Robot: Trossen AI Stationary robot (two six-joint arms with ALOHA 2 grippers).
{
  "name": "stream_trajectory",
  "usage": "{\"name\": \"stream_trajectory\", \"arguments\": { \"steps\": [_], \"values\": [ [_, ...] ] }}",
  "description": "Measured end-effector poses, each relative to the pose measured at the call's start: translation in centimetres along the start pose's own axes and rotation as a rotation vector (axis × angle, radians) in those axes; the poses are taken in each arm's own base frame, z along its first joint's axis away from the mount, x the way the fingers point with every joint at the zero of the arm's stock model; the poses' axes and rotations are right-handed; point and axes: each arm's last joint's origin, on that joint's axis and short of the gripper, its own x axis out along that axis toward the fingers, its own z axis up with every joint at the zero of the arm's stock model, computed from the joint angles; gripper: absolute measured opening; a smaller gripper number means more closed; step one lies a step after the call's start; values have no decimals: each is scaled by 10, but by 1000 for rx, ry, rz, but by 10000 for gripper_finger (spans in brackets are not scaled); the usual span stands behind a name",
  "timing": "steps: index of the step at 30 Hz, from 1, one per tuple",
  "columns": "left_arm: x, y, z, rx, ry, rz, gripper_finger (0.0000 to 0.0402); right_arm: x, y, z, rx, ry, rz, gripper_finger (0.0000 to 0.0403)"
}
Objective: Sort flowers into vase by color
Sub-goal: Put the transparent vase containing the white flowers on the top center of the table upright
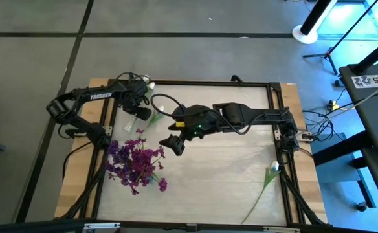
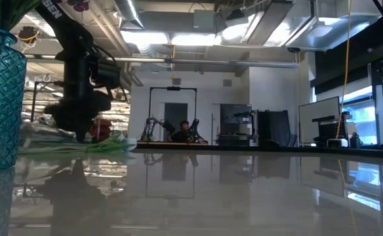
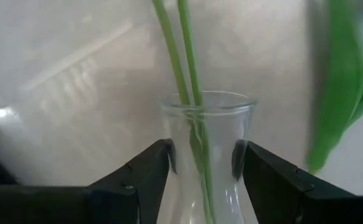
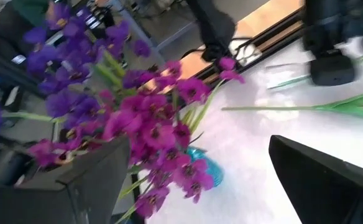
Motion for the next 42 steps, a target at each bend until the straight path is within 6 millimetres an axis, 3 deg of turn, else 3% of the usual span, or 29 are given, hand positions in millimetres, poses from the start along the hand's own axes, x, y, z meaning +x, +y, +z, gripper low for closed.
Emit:
{"name": "stream_trajectory", "arguments": {
  "steps": [8, 17, 27, 30, 34, 42],
  "values": [
    [1, -4, 9, -50, -94, -27, 189, 0, 1, -3, -8, 74, 71, 381],
    [16, -7, 22, -103, -122, -53, 189, 0, 2, -3, -2, 96, 94, 381],
    [12, -8, 27, -130, -216, -35, 169, -2, -5, 2, -9, 74, 67, 381],
    [-1, -13, 17, -100, -246, -37, 169, -10, -7, 8, -25, 44, 52, 381],
    [-34, -21, 7, -70, -413, -70, 169, -27, -10, 17, -57, -16, 13, 381],
    [-105, -20, -34, -74, -910, -177, 169, -39, -11, 23, -131, -127, -98, 381]
  ]
}}
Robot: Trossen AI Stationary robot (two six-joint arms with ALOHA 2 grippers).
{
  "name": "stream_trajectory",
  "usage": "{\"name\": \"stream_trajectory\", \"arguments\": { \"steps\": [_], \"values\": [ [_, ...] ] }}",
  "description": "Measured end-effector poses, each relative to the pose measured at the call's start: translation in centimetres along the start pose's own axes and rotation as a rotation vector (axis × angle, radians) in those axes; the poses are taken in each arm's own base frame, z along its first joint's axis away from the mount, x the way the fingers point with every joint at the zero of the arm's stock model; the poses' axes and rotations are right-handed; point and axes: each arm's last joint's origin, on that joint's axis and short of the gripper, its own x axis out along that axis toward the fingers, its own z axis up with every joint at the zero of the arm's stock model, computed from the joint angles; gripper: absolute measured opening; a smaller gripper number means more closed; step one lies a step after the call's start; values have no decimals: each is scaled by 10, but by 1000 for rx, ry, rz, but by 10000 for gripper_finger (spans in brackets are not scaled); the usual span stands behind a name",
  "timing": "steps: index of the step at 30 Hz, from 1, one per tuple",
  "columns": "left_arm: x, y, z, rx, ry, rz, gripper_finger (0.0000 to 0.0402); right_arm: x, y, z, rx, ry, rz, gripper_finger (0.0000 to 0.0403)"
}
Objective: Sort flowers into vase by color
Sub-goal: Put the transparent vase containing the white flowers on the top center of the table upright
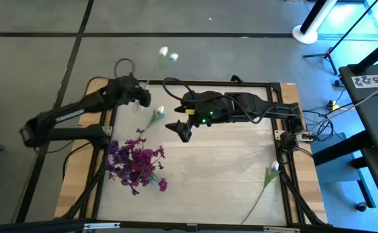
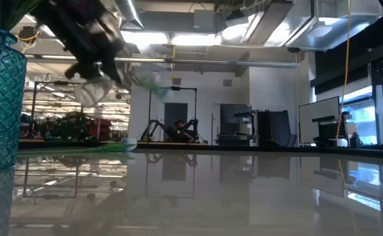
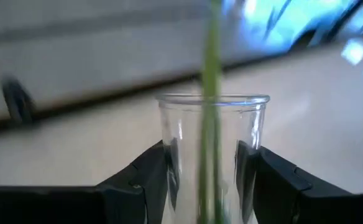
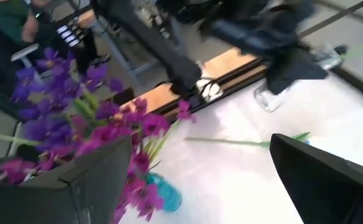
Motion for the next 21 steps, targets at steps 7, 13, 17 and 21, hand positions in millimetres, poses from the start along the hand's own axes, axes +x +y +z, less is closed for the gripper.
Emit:
{"name": "stream_trajectory", "arguments": {
  "steps": [7, 13, 17, 21],
  "values": [
    [-19, 12, -40, -62, -397, -140, 169, -2, -3, 2, -30, -69, -124, 381],
    [-15, 18, -78, -21, -607, -164, 169, -2, -7, 2, -62, -106, -232, 381],
    [-11, 24, -97, 62, -665, -92, 169, 0, -9, 3, -93, -145, -327, 381],
    [-8, 28, -105, 191, -685, -4, 169, 6, -12, 1, -125, -181, -438, 381]
  ]
}}
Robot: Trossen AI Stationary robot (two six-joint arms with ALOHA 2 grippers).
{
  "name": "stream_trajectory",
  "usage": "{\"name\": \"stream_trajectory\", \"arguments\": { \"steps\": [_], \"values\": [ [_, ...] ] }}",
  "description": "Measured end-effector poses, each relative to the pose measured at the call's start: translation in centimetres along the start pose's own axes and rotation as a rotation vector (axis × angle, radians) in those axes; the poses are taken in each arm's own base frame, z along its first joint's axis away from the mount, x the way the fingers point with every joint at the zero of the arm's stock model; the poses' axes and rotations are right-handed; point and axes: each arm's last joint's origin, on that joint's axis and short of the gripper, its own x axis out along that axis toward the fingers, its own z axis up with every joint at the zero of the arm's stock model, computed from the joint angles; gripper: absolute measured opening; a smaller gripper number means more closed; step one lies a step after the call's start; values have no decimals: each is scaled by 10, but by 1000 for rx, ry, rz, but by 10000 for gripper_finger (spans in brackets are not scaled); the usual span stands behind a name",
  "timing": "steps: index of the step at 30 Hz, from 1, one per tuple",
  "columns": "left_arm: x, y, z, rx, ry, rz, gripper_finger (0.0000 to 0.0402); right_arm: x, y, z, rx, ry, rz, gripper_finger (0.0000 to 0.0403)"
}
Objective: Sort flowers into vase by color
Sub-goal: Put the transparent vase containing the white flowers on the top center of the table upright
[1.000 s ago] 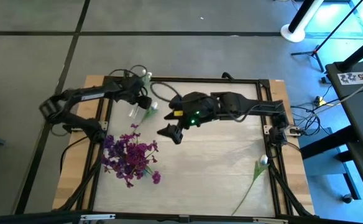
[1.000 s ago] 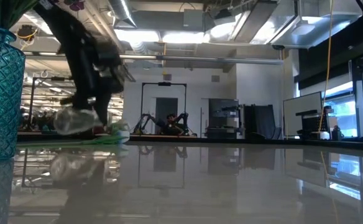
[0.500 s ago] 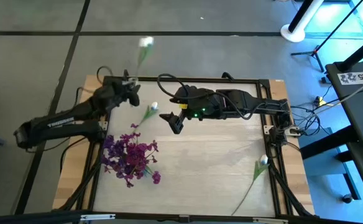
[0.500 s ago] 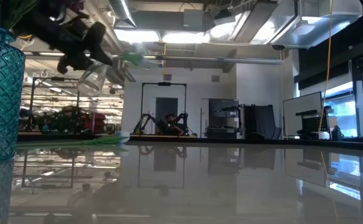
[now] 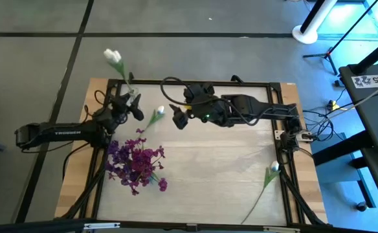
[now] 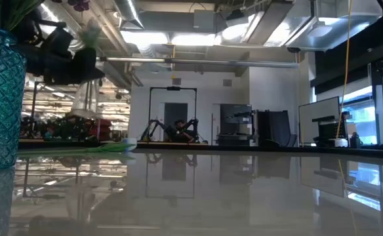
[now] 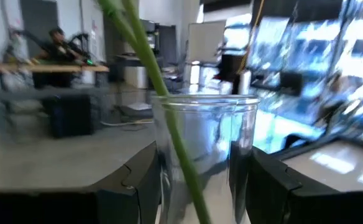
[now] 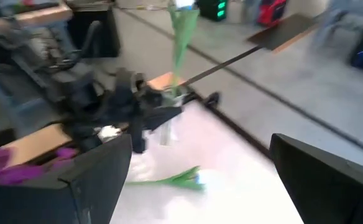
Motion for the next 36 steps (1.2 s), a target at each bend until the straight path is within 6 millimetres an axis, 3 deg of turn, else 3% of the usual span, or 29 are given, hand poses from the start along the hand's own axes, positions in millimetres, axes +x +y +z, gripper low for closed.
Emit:
{"name": "stream_trajectory", "arguments": {
  "steps": [12, 15, 21, 28, 33, 36],
  "values": [
    [5, -12, -3, -4, -14, -136, 169, 31, 12, -17, -100, -3, -93, 381],
    [12, -9, -1, 9, -54, -70, 169, 38, 17, -20, -91, -13, -88, 381],
    [25, -11, -6, -21, -95, -114, 169, 45, 21, -21, -72, 3, 0, 381],
    [40, -30, 3, -8, -153, -271, 169, 77, -7, -31, -97, 209, 106, 381],
    [50, -39, 3, 7, -141, -321, 169, 111, -12, -72, -189, 341, 138, 381],
    [51, -40, -2, -7, -114, -327, 169, 129, -8, -99, -211, 319, 183, 381]
  ]
}}
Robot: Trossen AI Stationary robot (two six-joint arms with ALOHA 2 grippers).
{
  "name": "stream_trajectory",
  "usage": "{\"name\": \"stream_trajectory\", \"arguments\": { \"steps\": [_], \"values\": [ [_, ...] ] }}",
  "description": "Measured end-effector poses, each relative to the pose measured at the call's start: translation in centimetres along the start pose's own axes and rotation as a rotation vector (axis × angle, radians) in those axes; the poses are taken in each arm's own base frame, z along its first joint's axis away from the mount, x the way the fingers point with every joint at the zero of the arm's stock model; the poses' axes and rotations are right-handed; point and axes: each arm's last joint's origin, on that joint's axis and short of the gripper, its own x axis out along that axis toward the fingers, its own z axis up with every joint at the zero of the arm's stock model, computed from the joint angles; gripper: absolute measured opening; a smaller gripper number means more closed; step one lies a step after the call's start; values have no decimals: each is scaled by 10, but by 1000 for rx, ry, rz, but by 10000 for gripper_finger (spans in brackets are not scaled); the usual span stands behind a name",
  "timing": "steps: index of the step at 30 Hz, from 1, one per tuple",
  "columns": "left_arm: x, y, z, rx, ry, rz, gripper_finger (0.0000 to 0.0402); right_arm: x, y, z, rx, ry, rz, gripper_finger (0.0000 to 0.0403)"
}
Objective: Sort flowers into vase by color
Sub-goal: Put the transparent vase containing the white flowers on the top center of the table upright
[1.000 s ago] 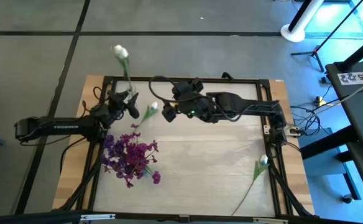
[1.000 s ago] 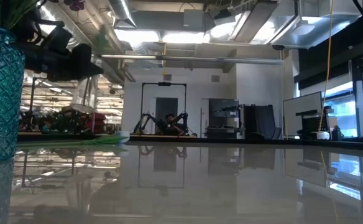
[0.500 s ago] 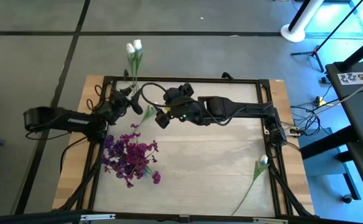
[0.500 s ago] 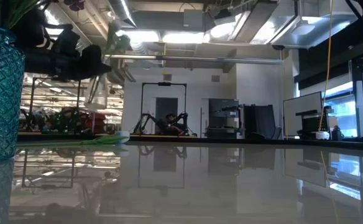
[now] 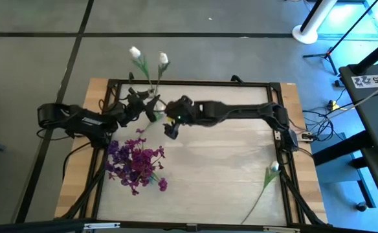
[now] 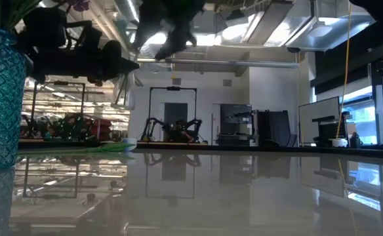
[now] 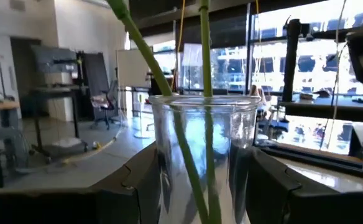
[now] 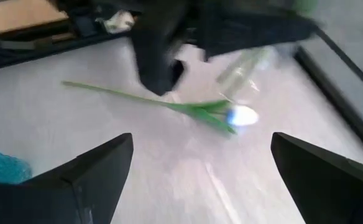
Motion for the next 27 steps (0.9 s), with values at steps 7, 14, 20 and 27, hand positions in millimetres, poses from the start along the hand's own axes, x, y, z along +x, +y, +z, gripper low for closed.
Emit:
{"name": "stream_trajectory", "arguments": {
  "steps": [7, 14, 20, 27],
  "values": [
    [3, -4, -14, -109, 47, -41, 169, 54, 1, -57, 44, -146, 17, 381],
    [19, -19, -22, -137, 84, -117, 169, 73, -6, -97, 96, -375, -94, 381],
    [27, -30, -21, -174, 76, -148, 169, 80, -21, -124, 131, -523, -146, 381],
    [35, -45, -8, -231, 10, -196, 169, 84, -44, -115, 176, -620, -126, 381]
  ]
}}
